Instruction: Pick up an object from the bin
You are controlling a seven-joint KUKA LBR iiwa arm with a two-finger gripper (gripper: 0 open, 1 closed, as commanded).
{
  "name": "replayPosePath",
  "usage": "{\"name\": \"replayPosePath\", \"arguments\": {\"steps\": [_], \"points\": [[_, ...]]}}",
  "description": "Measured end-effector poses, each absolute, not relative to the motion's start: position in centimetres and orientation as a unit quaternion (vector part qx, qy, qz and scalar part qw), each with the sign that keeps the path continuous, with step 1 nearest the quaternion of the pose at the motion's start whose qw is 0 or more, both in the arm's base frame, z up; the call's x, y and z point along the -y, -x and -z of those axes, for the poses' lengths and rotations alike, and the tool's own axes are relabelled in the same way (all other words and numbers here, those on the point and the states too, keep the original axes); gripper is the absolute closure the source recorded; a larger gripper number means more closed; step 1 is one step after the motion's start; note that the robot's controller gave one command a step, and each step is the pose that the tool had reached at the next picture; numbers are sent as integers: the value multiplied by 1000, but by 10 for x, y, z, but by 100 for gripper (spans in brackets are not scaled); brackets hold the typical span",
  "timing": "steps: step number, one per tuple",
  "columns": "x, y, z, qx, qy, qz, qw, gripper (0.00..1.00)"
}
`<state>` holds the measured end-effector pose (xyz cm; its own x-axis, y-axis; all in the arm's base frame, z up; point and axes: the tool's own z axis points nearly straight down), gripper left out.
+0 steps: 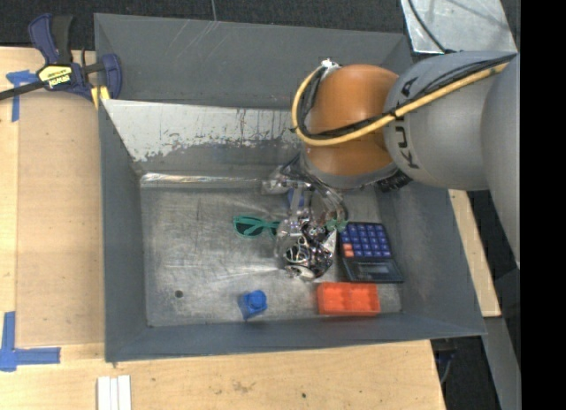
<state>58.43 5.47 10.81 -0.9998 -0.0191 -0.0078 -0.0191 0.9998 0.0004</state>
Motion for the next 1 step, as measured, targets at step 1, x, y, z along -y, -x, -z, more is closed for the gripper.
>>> {"name": "replayPosePath", "arguments": {"steps": [1], "points": [[-13,-529,-81,-998,70,-1,3,100]]}}
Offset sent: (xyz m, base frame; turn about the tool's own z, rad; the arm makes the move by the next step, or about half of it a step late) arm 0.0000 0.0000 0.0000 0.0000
